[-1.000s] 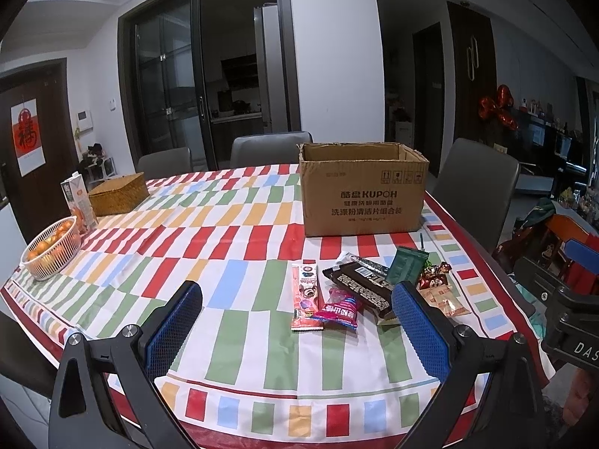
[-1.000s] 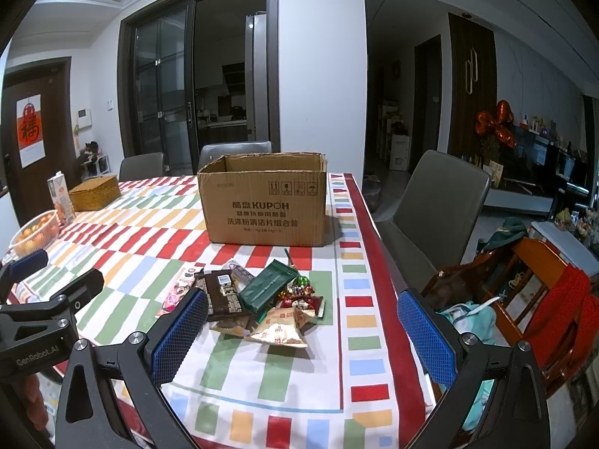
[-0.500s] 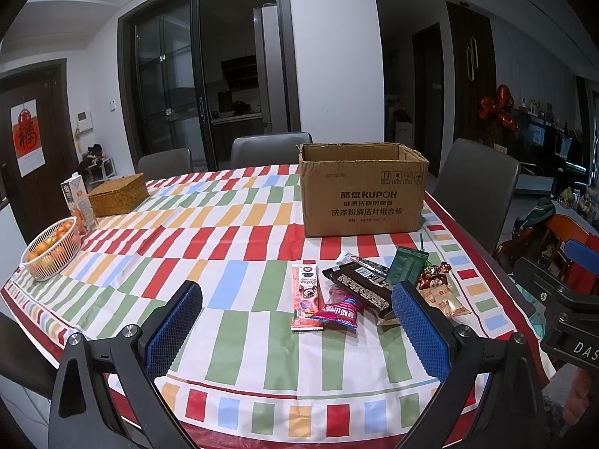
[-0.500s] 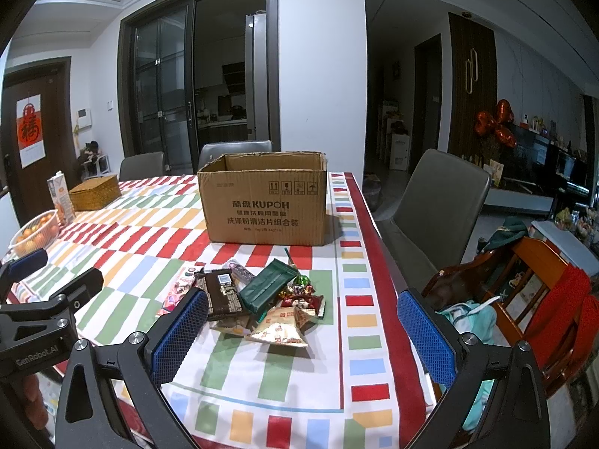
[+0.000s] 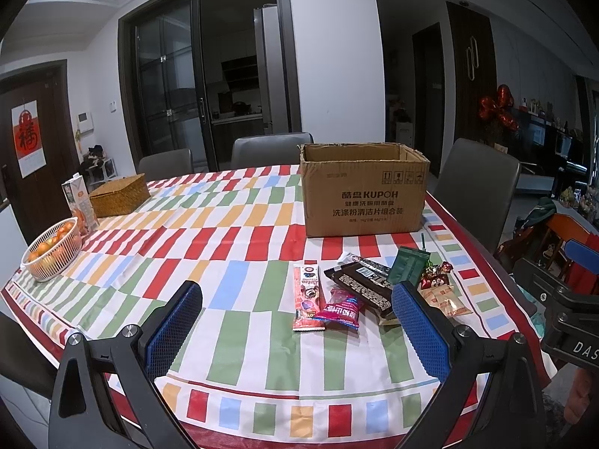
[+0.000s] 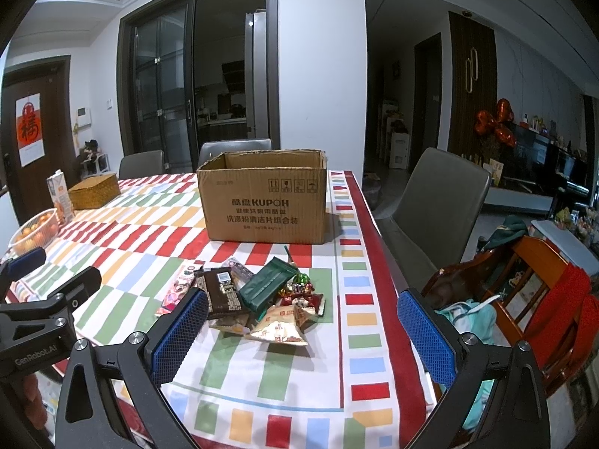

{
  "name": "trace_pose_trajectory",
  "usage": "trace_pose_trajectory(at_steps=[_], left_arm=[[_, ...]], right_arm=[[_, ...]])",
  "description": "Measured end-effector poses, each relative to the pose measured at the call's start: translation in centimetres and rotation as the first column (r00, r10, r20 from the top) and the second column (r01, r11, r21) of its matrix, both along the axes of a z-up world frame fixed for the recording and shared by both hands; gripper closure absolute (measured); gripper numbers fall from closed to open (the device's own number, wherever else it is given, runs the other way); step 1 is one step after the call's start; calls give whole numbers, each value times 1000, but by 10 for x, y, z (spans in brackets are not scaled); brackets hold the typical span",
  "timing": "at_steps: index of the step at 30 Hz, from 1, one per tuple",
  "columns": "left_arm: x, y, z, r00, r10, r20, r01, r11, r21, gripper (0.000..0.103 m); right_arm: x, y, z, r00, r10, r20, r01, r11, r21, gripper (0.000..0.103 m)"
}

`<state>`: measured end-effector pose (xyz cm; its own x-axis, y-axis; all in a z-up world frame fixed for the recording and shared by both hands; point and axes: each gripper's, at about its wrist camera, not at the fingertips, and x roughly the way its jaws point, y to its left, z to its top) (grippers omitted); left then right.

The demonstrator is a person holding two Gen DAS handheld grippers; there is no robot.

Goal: Organize snacks

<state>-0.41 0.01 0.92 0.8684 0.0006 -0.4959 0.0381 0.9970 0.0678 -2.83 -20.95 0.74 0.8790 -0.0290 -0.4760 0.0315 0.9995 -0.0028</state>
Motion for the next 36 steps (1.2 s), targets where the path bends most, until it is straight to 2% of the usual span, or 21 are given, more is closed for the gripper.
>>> trace_pose_trajectory(at_steps=[11,19,25,31,36], left_arm=[[4,2,-8,1000,-3,-14,3,1000,-1,0],[20,1,-25,998,-21,-66,22,1000,2,0],[39,-4,-41,994,-44,-101,48,998,39,1],[66,-10,-57,985,-83,-149,92,994,60,11],[88,-15,-72,975,-107,-197,121,991,62,21]], right_arm=[[2,2,-5,1000,3,-20,-3,1000,0,1],[19,-1,-16,996,16,-87,-16,1000,7,1],[38,0,-30,989,31,-146,-31,1000,5,1],[64,0,-46,979,39,-198,-37,999,16,1],[85,0,-61,969,53,-240,-47,998,32,7]])
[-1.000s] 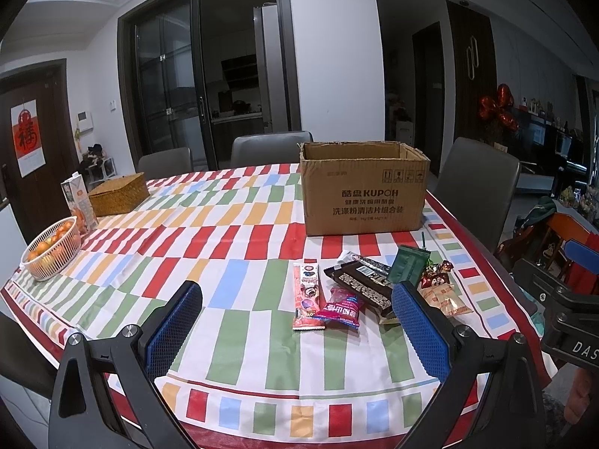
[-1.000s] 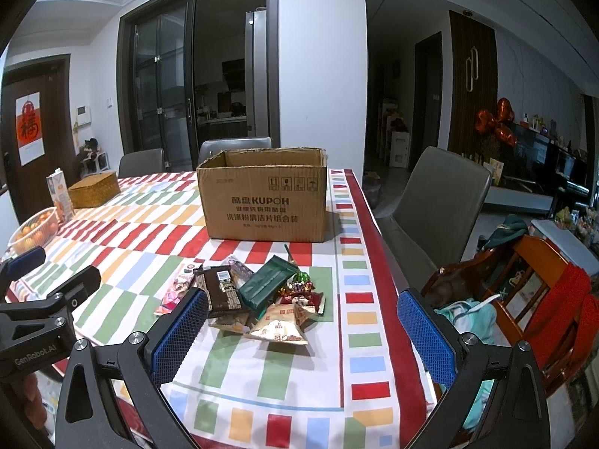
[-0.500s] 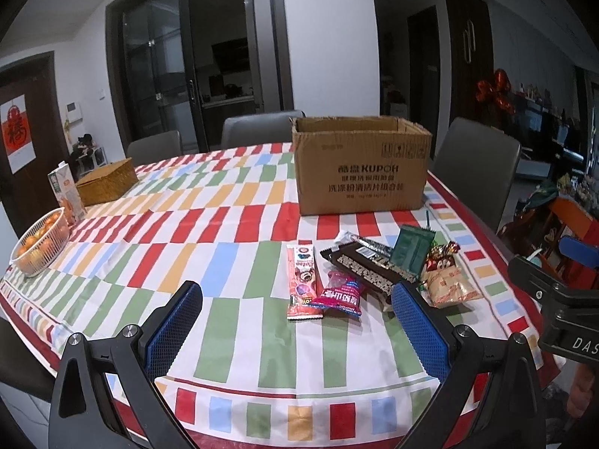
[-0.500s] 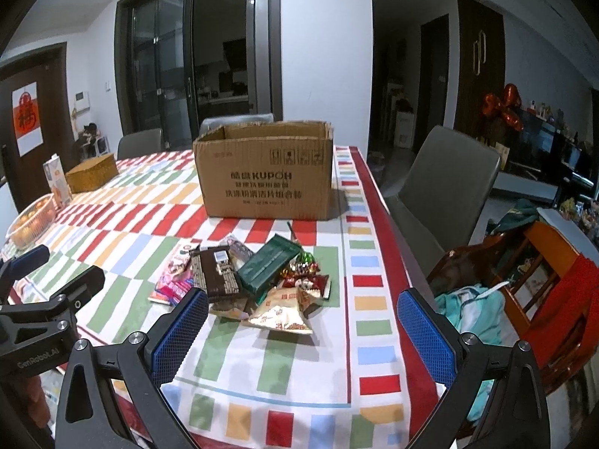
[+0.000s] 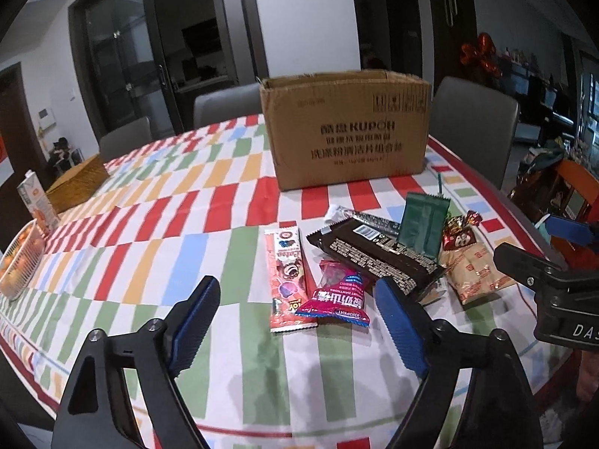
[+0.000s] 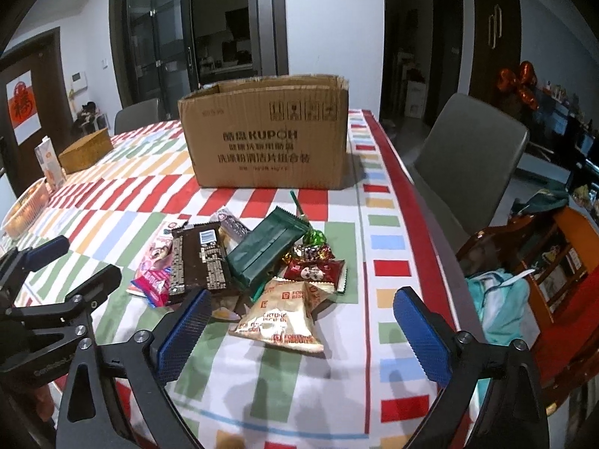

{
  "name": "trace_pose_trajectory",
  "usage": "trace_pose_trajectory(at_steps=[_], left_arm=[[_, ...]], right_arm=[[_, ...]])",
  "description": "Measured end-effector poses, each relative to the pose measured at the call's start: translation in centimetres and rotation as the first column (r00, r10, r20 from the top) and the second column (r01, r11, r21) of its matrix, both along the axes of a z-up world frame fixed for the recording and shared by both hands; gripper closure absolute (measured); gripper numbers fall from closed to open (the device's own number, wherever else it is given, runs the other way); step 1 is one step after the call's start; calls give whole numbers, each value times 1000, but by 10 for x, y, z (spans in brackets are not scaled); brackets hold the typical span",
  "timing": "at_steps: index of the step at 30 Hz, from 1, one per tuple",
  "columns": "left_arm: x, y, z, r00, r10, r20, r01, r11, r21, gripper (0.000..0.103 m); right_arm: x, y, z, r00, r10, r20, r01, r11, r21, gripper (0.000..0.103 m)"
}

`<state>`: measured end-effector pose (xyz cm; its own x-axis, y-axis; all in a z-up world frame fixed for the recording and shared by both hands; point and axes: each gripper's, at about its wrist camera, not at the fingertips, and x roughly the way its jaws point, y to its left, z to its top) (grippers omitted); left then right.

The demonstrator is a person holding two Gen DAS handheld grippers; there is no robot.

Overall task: Organize snacks
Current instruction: 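Grasp the red hawthorn pack with the left tool while the right tool grasps the Fortune Biscuits pack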

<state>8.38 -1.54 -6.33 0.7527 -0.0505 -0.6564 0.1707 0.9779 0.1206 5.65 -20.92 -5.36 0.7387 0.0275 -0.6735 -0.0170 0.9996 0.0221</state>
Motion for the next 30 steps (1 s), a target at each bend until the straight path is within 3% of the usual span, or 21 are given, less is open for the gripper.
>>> trace_pose_trajectory(at_steps=[9,20,30], left_arm=[[29,-8,-30,991,-68,-115,64,997,-36,33],[51,-15,-48,972,-122,-200,110,991,-73,53],[50,-15,-54,966,-130,-224,108,988,-109,68]], right_arm=[[28,-4,-26,995,9,-98,-3,998,60,22],[46,-1,-44,985,40,-166,-25,995,93,40],[46,-1,-54,976,62,-208,-36,991,127,61]])
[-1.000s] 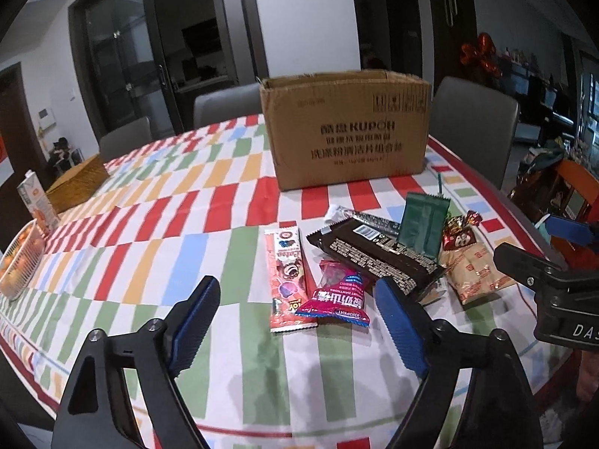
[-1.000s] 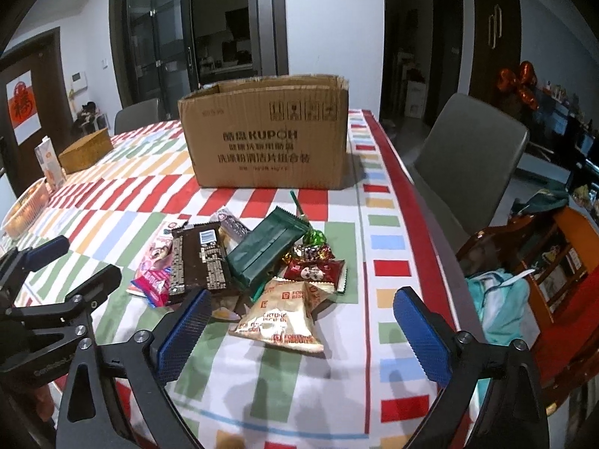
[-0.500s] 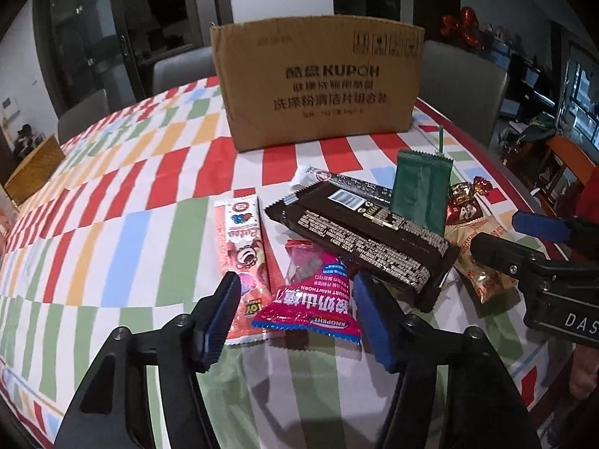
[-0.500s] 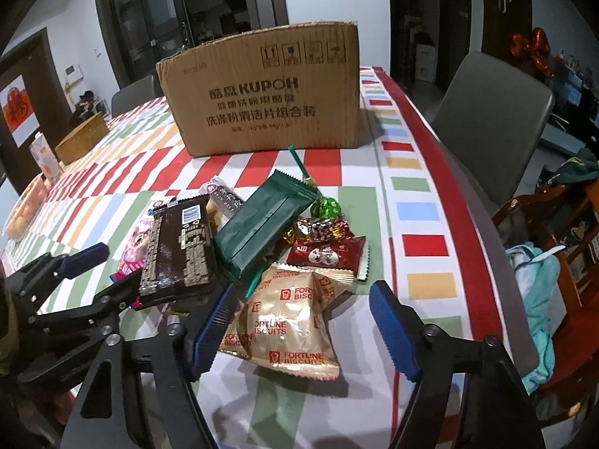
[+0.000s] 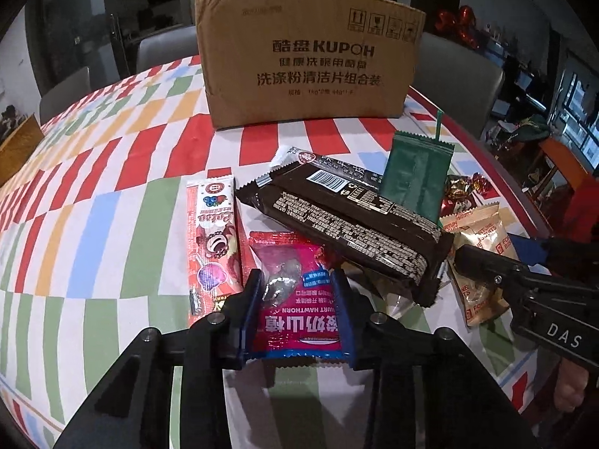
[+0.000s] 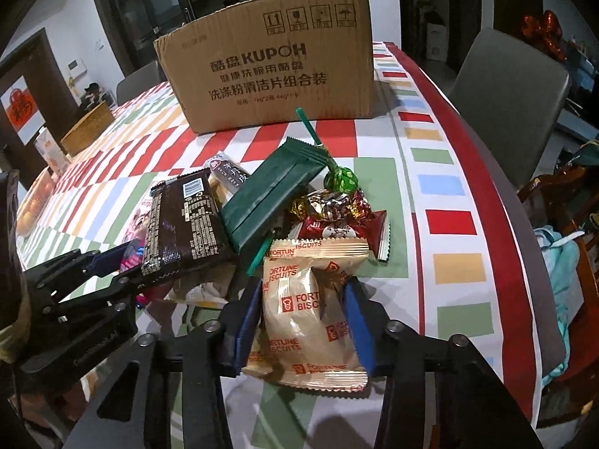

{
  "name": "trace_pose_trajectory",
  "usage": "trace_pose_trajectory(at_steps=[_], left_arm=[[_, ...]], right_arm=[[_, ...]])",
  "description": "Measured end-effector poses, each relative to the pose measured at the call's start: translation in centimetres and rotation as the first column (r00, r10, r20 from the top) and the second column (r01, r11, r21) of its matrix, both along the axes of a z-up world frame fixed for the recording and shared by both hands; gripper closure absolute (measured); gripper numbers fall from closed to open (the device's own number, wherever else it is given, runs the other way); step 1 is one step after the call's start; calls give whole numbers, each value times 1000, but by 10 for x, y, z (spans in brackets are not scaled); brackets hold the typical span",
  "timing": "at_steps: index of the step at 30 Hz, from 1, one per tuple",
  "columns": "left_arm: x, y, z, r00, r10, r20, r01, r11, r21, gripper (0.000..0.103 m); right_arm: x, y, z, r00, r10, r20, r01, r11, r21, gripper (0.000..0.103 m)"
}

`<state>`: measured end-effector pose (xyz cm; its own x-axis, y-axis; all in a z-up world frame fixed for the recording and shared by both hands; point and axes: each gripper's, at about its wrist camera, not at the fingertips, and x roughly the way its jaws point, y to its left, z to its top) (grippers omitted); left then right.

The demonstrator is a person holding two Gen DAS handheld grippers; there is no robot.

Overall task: Organize snacks
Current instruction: 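Grasp the red hawthorn pack with the left tool while the right tool grasps the Fortune Biscuits pack, then carry both packs over the cardboard box and open both tools to drop them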

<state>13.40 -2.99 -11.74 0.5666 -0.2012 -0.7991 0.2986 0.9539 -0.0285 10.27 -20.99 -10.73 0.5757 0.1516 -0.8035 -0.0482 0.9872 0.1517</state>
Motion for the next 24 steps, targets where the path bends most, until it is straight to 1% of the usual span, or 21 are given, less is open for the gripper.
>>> trace_pose_trajectory(at_steps=[6,14,22,24], left_arm=[[-12,3,10,1000,10,18,-10,1000,-12,69],[-39,10,30,998,38,50,-36,998,-50,69],[-57,11,56,991,52,122,-44,997,-64,69],[-58,9,64,987,47,153,-38,998,-58,69]], right_arm=[[-8,-1,6,1000,8,18,-8,1000,2,64],[-27,2,28,996,19,90,-19,1000,0,64],[-43,4,50,983,46,178,-46,999,0,64],[-45,3,55,980,48,193,-50,999,5,64]])
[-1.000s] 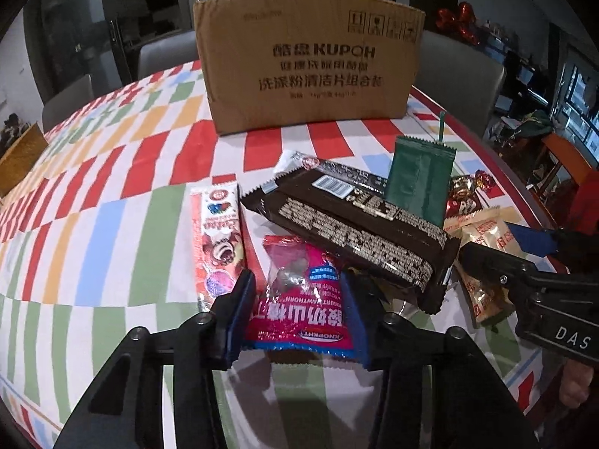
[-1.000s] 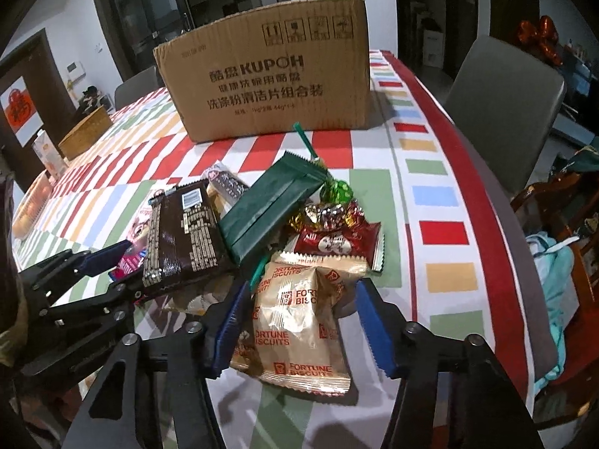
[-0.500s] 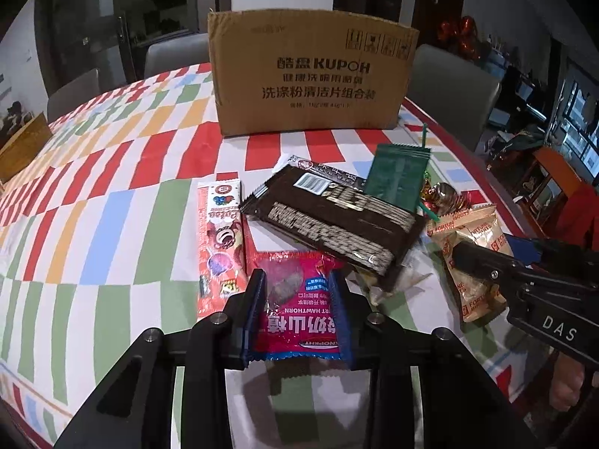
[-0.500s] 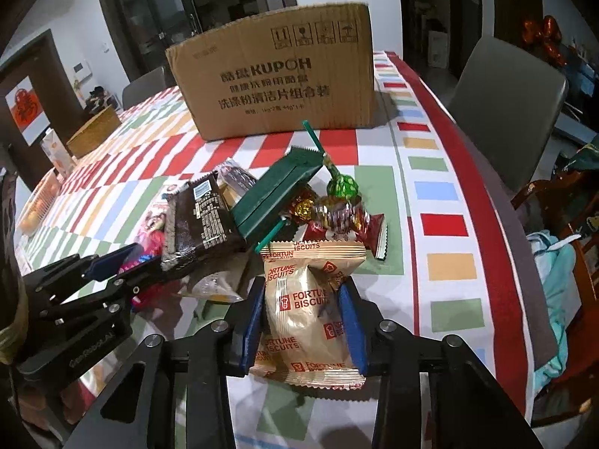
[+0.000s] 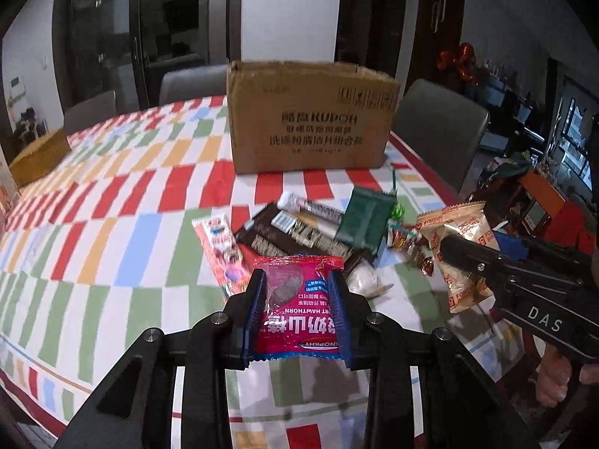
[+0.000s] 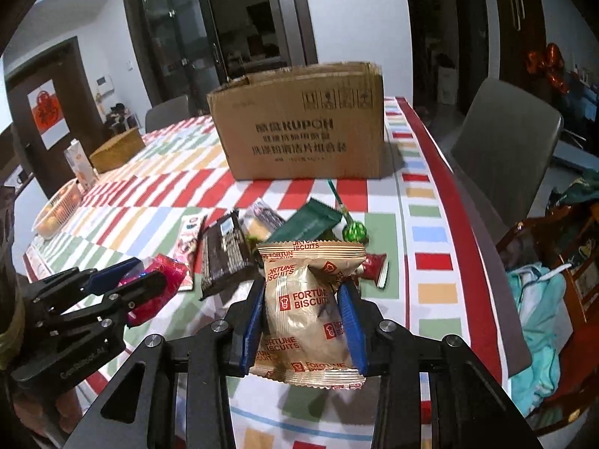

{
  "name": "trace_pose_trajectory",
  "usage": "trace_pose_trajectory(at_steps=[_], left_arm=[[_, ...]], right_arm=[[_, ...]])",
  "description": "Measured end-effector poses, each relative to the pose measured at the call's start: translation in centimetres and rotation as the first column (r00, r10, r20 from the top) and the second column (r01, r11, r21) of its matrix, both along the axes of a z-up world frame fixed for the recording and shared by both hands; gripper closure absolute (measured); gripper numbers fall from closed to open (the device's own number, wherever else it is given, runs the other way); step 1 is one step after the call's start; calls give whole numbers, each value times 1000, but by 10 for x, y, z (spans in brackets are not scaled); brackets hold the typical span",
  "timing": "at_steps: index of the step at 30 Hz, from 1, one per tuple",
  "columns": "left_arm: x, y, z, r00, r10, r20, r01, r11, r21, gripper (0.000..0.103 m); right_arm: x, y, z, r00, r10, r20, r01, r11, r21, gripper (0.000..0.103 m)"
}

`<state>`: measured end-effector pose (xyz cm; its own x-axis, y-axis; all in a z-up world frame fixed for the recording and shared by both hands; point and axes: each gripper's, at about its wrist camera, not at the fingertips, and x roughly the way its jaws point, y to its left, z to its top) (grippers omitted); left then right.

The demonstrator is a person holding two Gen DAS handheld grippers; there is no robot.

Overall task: Organize snacks
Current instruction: 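Carry both packs over the cardboard box and open both tools to drop them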

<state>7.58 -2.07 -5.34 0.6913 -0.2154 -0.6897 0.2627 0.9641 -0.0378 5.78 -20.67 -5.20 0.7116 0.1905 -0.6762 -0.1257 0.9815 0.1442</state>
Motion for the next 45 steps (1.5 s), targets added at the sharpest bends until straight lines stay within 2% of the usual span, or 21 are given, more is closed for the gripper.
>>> trace_pose_trajectory(at_steps=[12,22,26,38,45], left_arm=[[18,-4,44,987,-1,162,1,1000,2,69],[50,-9,94,951,-10,309,6,1000,17,69],[68,-12,111,939,-20,344,10,999,32,69],[149,-21,144,934,-51,354,28,997,68,69],[197,-28,146,950,-74,304,52,996,77,69]], right_arm=[[20,-2,35,994,33,103,-35,999,19,64],[58,-3,83,973,55,222,-58,998,7,64],[80,-4,102,965,66,253,-68,998,1,64],[148,1,141,961,103,256,-98,995,-31,64],[189,-5,149,962,110,250,-94,993,-72,64]])
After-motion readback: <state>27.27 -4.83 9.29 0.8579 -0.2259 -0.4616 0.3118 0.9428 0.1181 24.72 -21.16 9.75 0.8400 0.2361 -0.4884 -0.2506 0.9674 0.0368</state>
